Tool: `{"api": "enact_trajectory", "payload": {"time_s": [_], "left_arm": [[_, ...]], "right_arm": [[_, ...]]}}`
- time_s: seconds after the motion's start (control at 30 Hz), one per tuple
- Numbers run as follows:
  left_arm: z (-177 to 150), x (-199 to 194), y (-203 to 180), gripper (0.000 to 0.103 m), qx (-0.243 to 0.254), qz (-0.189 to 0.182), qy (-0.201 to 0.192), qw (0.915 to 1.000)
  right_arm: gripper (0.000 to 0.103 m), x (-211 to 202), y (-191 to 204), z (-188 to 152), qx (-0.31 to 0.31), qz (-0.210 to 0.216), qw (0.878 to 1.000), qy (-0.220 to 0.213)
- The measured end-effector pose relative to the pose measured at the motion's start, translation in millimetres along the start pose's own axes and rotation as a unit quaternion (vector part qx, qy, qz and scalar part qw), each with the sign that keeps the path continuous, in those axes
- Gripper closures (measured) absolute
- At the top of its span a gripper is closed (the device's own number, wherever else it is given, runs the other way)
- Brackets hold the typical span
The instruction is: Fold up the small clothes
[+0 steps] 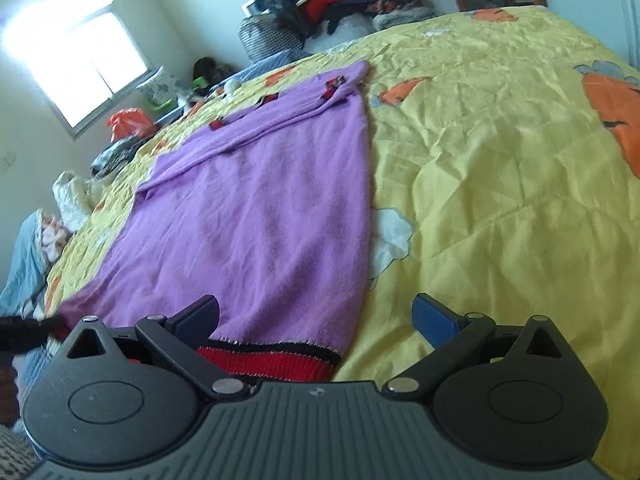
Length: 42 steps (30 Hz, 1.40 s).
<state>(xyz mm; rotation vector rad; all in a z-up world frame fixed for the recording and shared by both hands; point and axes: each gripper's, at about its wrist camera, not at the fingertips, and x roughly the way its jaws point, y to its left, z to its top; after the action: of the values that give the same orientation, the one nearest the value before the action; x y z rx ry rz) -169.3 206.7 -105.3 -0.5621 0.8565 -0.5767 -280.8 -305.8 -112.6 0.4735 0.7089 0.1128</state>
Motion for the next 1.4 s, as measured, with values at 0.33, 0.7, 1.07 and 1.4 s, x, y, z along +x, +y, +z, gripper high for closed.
{"api": "enact_trajectory", "payload": {"time_s": [0.33,0.7,1.07,1.4], "left_arm": [[-13,9,19,0.095,-0.038,0.002,0.026,0.9989],[47,2,23,0.096,-0.099,-0.050,-0.055,0.9923],[157,76,47,0.096,-0.173,-0.039,-0.102,0.9788],[269,179,64,0.097,-0.195,-0.007,-0.090,0.9766]], "right_arm": [[0.096,4,18,-17,-0.002,-0.006,1.000,0.026],[0.097,-16,24,41,0.038,0.043,0.995,-0.082],[0.097,80,-24,164,0.147,0.087,0.982,-0.076],[0.098,206,-65,259,0.189,0.073,0.978,-0.047]]}}
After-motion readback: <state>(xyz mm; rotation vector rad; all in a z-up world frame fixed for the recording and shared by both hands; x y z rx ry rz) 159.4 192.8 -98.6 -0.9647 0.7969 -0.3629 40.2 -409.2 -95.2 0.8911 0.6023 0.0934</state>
